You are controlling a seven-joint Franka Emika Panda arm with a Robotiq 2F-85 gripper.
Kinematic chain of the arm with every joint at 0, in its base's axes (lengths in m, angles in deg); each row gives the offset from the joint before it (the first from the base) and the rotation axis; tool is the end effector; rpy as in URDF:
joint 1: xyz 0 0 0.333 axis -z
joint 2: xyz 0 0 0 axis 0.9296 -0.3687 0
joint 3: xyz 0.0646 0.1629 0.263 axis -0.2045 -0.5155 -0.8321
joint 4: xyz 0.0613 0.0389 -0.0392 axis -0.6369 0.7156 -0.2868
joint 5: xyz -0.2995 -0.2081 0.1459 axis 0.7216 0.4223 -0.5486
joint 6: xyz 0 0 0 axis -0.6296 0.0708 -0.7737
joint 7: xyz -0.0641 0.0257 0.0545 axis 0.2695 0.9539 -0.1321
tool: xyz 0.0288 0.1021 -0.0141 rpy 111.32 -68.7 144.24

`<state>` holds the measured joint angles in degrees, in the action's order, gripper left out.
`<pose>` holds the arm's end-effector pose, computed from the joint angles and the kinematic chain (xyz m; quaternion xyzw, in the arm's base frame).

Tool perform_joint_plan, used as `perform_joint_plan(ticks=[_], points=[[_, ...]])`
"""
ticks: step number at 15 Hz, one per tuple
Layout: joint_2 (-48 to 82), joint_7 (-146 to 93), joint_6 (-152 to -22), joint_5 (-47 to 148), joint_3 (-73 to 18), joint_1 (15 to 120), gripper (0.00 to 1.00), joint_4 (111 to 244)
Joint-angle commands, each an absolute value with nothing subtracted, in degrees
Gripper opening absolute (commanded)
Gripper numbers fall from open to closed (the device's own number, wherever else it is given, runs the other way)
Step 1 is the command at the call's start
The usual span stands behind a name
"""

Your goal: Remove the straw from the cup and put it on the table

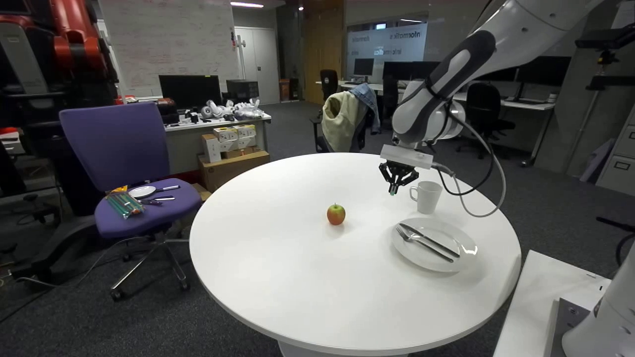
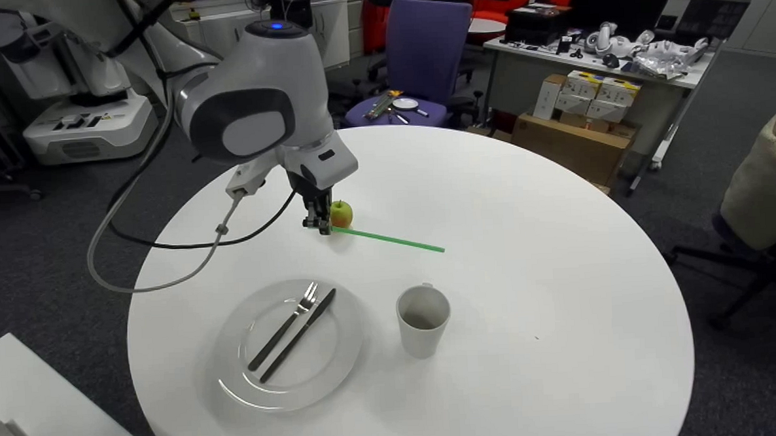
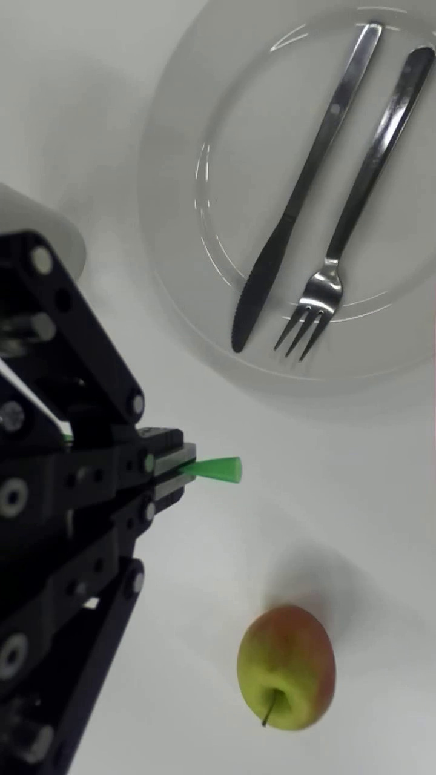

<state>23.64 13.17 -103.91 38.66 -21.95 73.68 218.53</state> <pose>0.5136 -0.1376 0.2760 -0.8342 0.5459 -0.0622 0.0458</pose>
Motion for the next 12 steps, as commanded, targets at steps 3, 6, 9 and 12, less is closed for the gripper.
perform_joint_plan(ticks=[3, 6, 9, 12], points=[[19.74, 28.35, -104.58, 50.72, -19.78, 67.97, 0.00, 216.45], [18.87, 29.45, -104.80, 46.11, -22.01, 67.65, 0.00, 214.89], [18.50, 30.61, -105.88, 42.66, -23.31, 67.68, 0.00, 213.58], [17.45, 31.90, -105.94, 38.62, -23.79, 68.25, 0.00, 212.33]])
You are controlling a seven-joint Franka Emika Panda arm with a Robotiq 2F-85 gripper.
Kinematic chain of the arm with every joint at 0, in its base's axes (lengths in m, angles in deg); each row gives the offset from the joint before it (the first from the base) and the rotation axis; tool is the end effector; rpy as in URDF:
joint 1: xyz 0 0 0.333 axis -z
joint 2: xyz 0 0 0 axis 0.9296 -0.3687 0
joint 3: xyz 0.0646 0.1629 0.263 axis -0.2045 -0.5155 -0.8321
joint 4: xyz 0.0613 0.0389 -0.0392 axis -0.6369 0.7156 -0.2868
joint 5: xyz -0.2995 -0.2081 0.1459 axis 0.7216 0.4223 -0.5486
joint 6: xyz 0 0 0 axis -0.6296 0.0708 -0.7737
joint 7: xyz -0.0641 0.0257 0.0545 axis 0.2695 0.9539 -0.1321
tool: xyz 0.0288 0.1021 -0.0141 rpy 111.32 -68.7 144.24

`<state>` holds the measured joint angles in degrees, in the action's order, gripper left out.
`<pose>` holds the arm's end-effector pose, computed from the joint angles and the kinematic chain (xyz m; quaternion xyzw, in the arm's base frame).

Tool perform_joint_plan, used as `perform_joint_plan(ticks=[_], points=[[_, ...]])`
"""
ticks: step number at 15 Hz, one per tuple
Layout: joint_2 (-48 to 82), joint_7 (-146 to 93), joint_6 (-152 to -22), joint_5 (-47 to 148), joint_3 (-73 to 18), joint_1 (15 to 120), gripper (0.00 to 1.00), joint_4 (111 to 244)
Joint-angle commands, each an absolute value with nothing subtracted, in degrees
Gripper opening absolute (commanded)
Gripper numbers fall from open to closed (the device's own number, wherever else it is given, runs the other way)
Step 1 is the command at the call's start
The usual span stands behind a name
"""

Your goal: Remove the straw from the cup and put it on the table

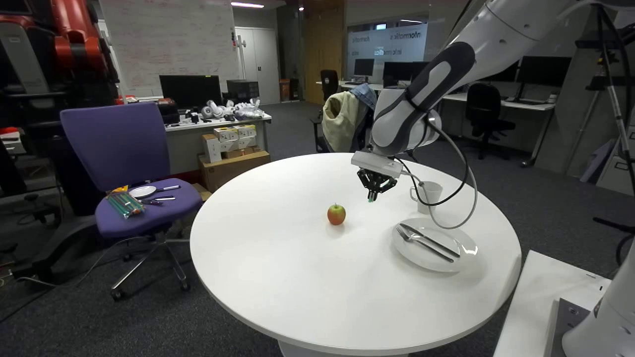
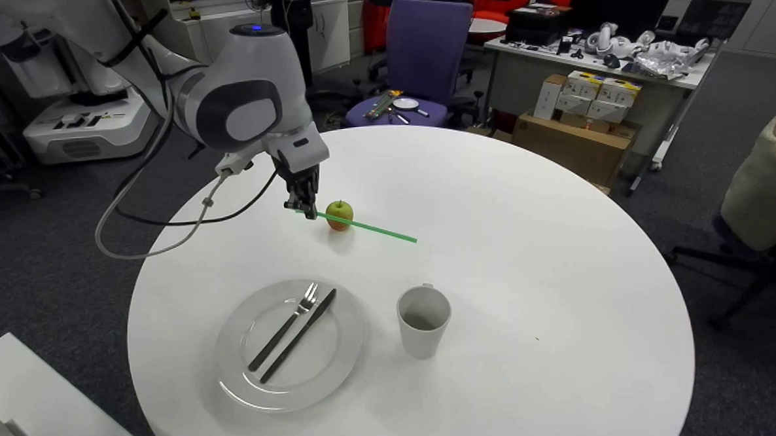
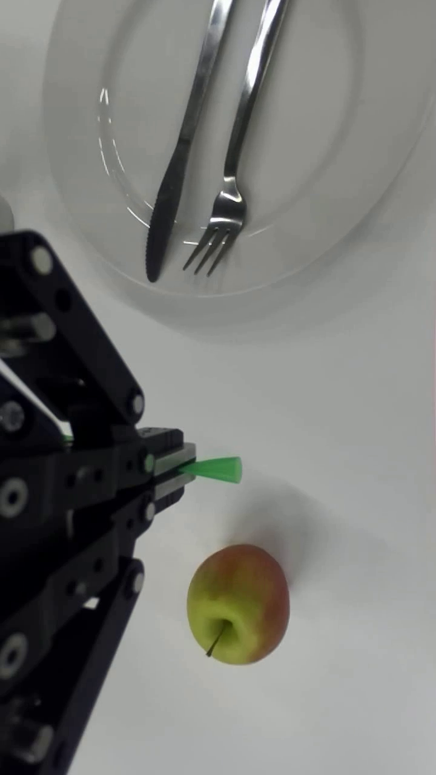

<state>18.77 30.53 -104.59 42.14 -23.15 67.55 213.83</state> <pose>0.5520 -0.0722 0.2637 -0.7997 0.5954 -0.0643 0.0421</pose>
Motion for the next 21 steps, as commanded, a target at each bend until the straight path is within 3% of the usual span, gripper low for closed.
perform_joint_plan(ticks=[1, 21], points=[[16.91, 32.12, -105.84, 37.81, -23.76, 68.21, 0.00, 211.98], [-0.32, 31.93, -109.03, 39.52, -21.43, 62.04, 0.00, 203.58]])
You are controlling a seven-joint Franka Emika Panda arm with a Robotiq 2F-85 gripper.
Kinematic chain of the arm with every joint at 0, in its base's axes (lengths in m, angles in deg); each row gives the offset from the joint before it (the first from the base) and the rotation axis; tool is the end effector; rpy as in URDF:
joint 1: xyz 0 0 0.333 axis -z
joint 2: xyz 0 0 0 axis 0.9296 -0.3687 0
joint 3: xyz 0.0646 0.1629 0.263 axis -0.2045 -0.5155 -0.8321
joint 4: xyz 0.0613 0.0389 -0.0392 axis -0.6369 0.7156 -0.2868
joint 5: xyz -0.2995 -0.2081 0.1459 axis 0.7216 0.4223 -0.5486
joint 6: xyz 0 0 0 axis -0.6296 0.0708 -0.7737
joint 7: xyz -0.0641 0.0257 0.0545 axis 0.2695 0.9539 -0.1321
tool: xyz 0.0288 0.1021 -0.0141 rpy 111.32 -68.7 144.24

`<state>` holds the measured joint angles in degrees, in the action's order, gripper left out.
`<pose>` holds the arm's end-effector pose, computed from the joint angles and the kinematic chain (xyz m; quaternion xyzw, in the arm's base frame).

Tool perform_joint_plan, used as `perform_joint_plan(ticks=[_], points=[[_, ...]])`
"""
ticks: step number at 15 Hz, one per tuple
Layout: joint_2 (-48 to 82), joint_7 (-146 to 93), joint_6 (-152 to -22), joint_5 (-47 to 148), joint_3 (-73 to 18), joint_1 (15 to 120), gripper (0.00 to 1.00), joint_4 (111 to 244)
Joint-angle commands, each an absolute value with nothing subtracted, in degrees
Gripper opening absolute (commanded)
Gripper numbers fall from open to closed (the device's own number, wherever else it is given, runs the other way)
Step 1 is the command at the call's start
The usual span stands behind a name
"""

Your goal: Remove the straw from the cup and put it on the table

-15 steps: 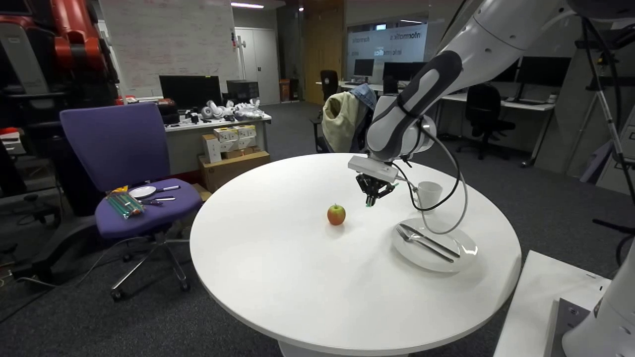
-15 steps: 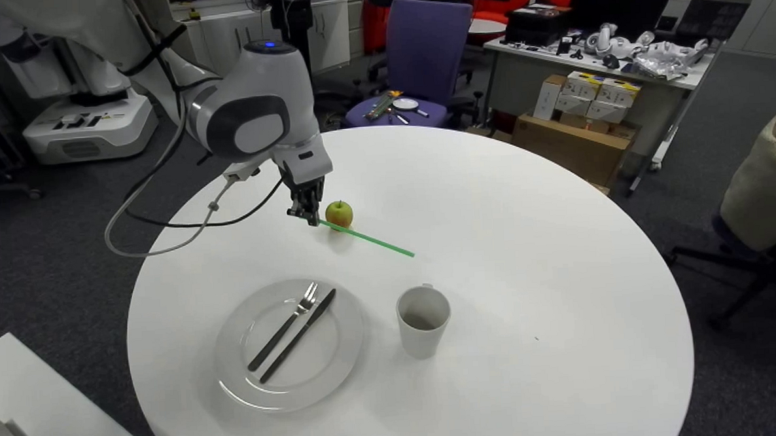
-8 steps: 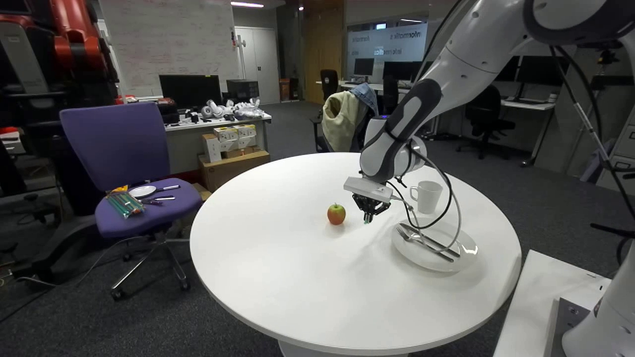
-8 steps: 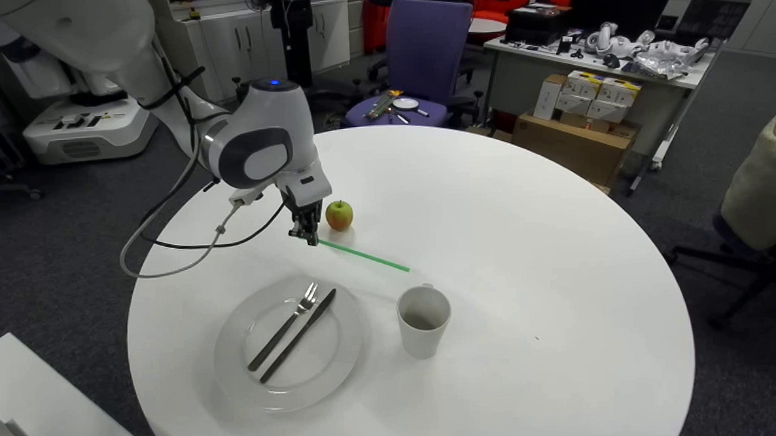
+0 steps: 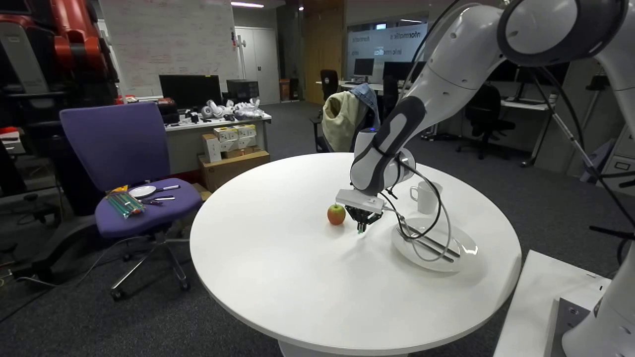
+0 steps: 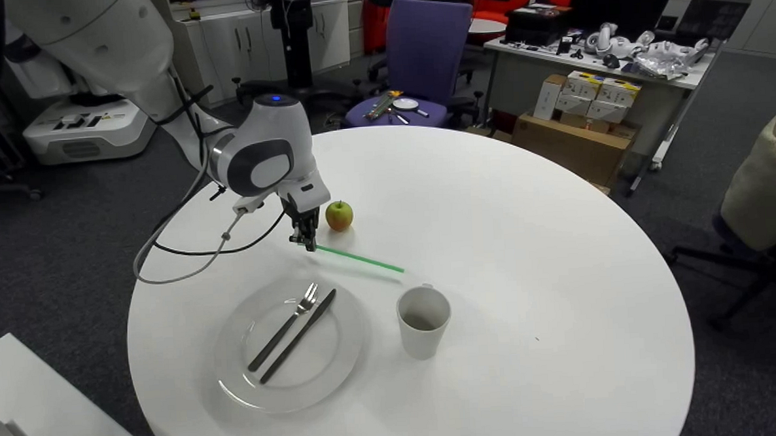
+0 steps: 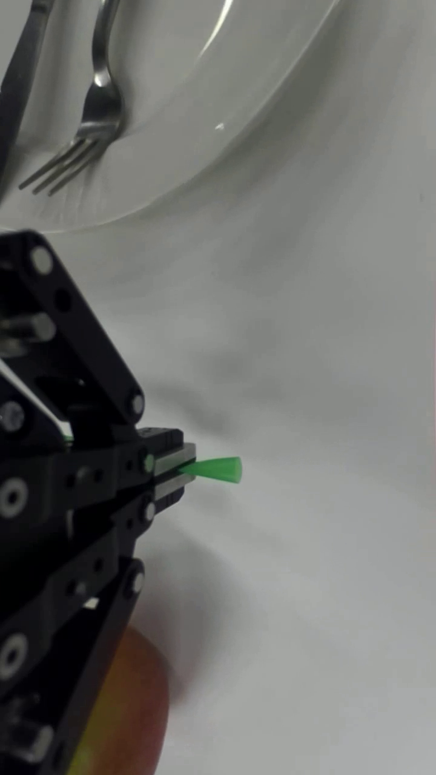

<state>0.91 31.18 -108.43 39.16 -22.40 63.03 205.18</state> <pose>0.5806 -0.0413 0.1505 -0.8081 0.5881 -0.0333 0.0087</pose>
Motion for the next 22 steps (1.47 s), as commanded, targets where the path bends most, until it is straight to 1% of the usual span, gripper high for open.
perform_joint_plan(ticks=[1, 4, 5, 6, 7, 8, 10, 11, 14, 15, 16, 17, 18, 19, 21, 22], points=[[-0.72, 31.92, -109.10, 39.50, -21.40, 61.96, 0.00, 203.27], [-1.65, 31.49, -109.30, 39.13, -21.69, 62.25, 0.00, 202.62], [-1.86, 31.41, -109.28, 39.01, -21.79, 62.33, 0.03, 202.41], [-2.12, 31.32, -109.31, 38.95, -21.82, 62.38, 0.28, 202.22], [-2.27, 31.28, -109.35, 38.91, -21.84, 62.38, 0.28, 202.16], [-2.36, 31.23, -109.33, 38.86, -21.88, 62.43, 0.33, 202.11], [-2.35, 31.15, -109.24, 38.77, -21.98, 62.51, 0.49, 202.02], [-2.30, 31.15, -109.24, 38.80, -21.97, 62.48, 0.54, 202.04], [-1.48, 30.99, -109.36, 38.85, -21.88, 62.51, 0.60, 202.32], [-0.95, 30.89, -109.41, 39.06, -21.72, 62.40, 0.63, 202.51], [-0.06, 30.75, -109.67, 39.55, -21.34, 62.12, 0.60, 202.96], [1.21, 30.79, -110.45, 40.64, -20.36, 61.30, 0.69, 203.78], [2.25, 30.74, -111.54, 41.49, -19.58, 60.75, 0.74, 204.41], [3.81, 30.87, -113.11, 43.01, -17.97, 59.60, 0.81, 205.39], [7.18, 31.11, -115.60, 46.25, -14.61, 57.17, 0.87, 207.21], [9.70, 30.82, -117.08, 48.02, -12.99, 56.06, 0.83, 208.51]])
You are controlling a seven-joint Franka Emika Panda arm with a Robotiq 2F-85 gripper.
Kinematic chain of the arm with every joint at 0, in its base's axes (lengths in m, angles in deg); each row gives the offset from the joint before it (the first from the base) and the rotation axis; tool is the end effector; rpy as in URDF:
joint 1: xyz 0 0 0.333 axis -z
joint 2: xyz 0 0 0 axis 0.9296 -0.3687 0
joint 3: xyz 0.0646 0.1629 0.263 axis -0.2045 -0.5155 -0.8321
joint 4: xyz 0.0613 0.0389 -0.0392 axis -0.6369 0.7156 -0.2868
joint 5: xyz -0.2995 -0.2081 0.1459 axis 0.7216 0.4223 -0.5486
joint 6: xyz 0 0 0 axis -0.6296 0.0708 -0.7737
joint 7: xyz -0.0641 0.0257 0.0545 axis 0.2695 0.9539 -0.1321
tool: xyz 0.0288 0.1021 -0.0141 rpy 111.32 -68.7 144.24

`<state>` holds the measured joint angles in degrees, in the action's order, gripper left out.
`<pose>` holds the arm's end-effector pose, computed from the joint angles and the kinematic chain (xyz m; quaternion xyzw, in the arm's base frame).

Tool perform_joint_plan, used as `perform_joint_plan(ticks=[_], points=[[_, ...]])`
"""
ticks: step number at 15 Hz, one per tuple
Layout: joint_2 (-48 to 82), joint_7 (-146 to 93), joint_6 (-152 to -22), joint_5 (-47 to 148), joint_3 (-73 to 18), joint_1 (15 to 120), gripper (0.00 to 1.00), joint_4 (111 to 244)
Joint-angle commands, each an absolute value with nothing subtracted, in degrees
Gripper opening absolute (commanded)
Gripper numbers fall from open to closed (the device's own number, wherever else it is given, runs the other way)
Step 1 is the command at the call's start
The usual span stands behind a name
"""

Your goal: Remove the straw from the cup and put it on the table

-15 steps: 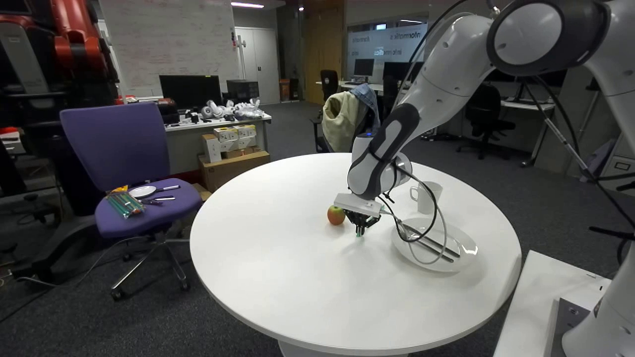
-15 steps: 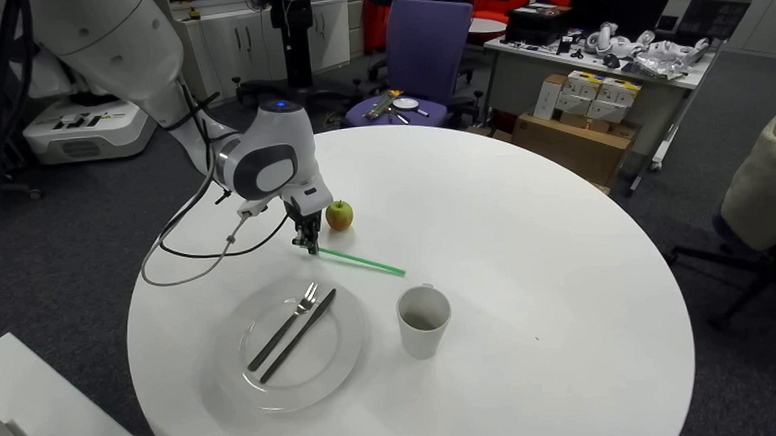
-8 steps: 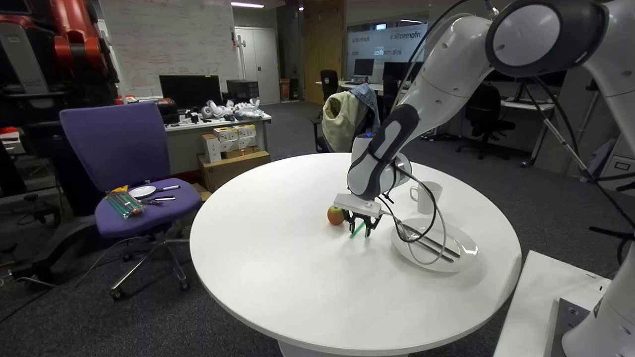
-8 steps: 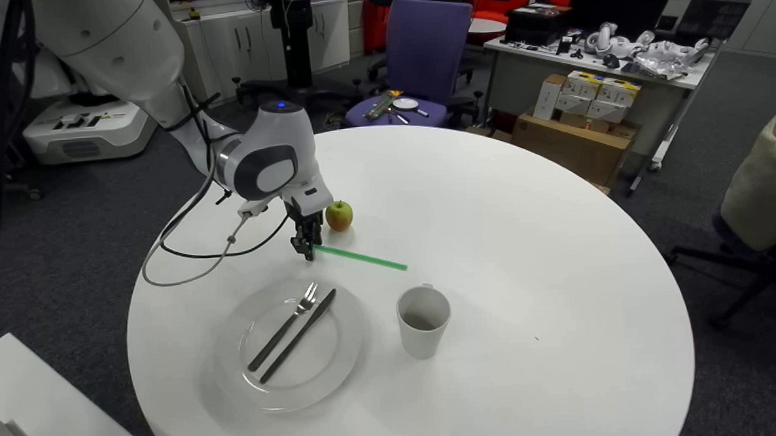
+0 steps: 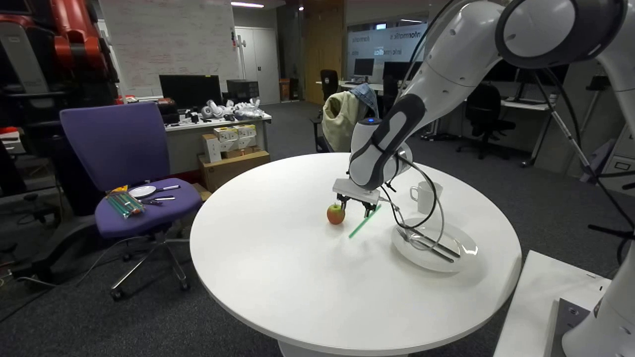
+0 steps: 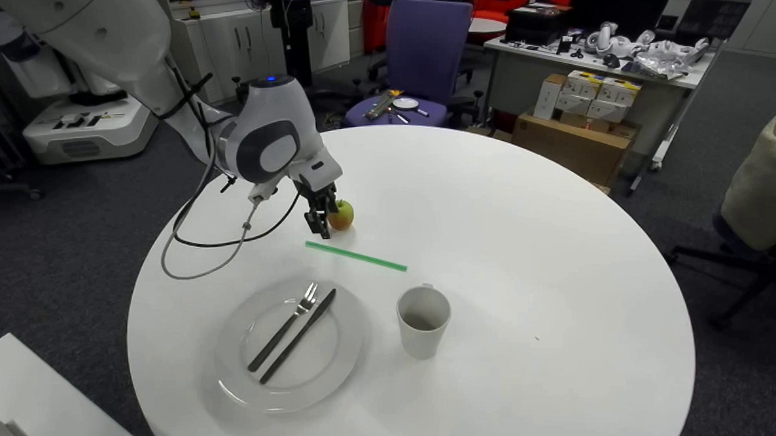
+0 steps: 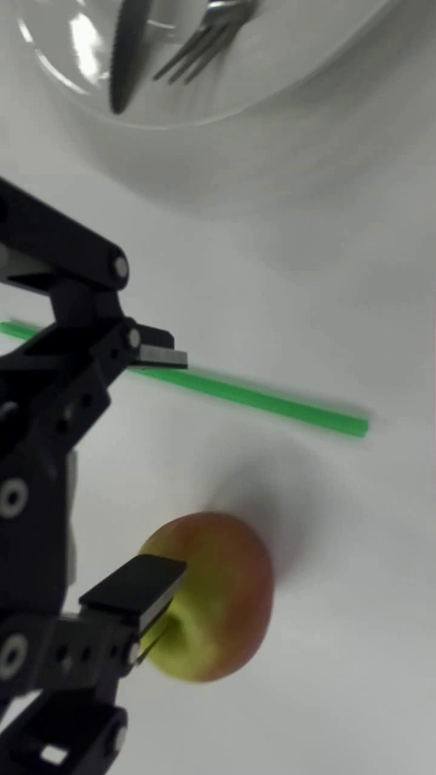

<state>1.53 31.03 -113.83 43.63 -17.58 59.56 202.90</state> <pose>0.6077 -0.0511 0.1859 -0.8231 0.5555 -0.1175 0.0125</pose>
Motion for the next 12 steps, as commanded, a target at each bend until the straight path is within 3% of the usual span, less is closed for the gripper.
perform_joint_plan(ticks=[1, 3, 7, 12], points=[[11.98, 30.54, -117.68, 49.91, -11.43, 54.97, 0.81, 209.43], [16.58, 30.41, -118.31, 55.54, -7.43, 52.27, 0.83, 211.27], [23.61, 33.23, -114.09, 76.10, 10.12, 39.70, 1.00, 212.49], [31.40, 31.27, -115.51, 100.29, 27.54, 28.03, 1.00, 214.91]])
